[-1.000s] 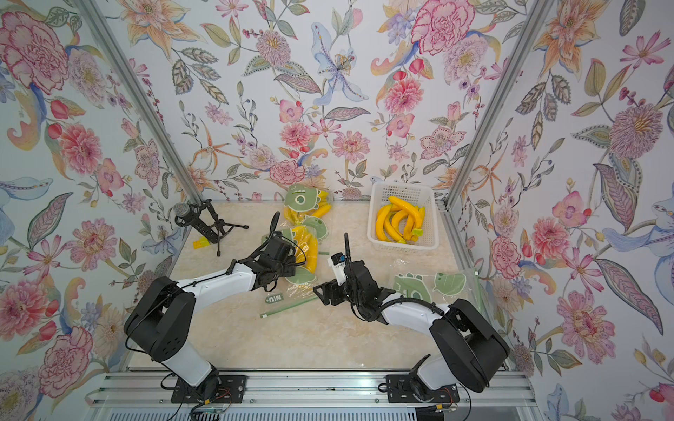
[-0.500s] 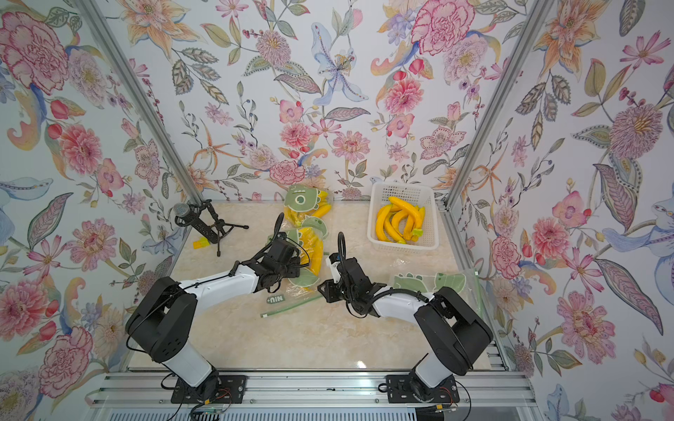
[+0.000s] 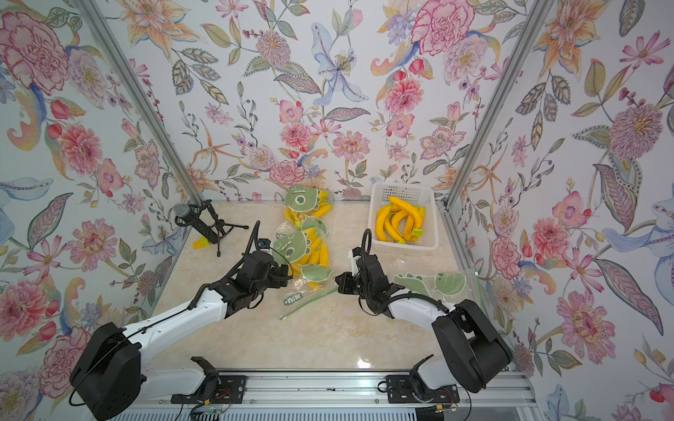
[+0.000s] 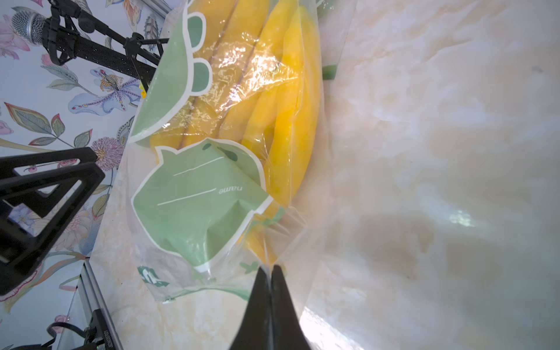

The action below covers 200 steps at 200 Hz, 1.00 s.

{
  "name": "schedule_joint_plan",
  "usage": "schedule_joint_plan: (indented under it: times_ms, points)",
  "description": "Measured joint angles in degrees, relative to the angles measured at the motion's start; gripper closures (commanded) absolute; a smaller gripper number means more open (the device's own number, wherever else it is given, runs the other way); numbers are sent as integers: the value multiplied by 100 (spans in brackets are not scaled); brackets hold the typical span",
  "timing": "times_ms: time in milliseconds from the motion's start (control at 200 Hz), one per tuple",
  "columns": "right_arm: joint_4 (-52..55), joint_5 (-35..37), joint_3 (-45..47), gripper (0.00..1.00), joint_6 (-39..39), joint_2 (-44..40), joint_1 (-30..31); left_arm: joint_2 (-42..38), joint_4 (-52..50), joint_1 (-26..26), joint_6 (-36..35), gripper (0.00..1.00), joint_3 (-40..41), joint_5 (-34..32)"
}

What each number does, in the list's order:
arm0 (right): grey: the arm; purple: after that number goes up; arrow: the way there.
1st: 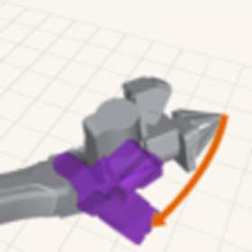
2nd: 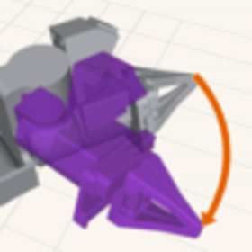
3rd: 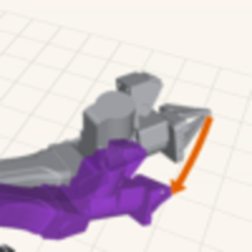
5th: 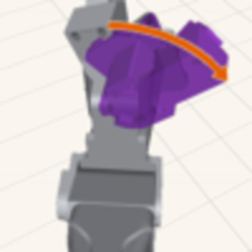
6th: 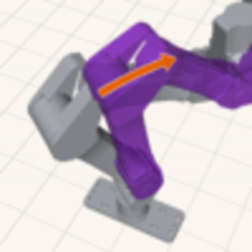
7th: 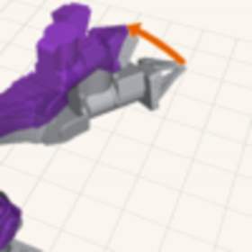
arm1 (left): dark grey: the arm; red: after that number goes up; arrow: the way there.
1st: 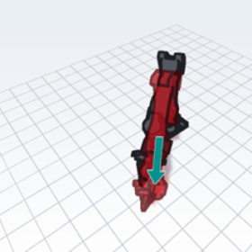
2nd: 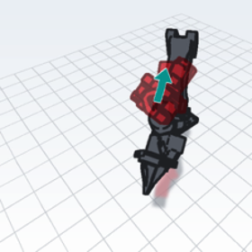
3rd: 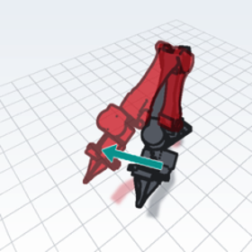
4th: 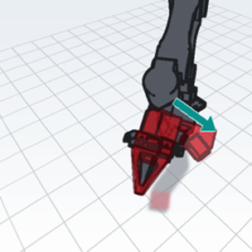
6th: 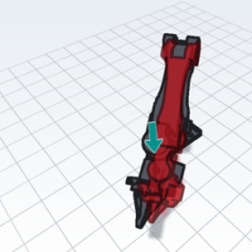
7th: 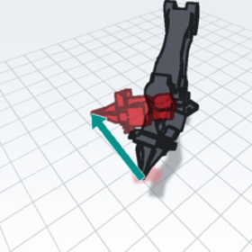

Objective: Open the zip-top bag and take out the banana
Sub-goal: Adjust the zipper food storage bag at the center of the board.

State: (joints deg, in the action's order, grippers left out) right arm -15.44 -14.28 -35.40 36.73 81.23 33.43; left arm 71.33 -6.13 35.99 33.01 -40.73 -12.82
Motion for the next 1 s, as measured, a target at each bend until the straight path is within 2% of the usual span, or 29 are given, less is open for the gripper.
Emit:
schedule_joint_plan:
  times_ms: [115, 275, 445, 605, 766, 1001]
  points:
    - [-31, 15, 197, 100, 87, -153, -37, -254, 170, 4, 138, 18, 544, 378]
    - [-31, 17, 417, 100, 216, -153, -37, -555, 522, 127, 476, 18, 1375, 1005]
    - [-68, 37, 452, 100, 273, -153, -37, -584, 1082, 306, 791, 28, 1759, 1569]
    - [-74, 85, 452, 100, 280, -153, -35, -103, 1650, 496, 975, 45, 1759, 1867]
    - [-87, 138, 463, 100, 280, -153, -9, 313, 1843, 529, 1060, 58, 1740, 1937]
    - [-157, 164, 520, 98, 271, -153, -2, 505, 1803, 540, 1047, 92, 1508, 1884]
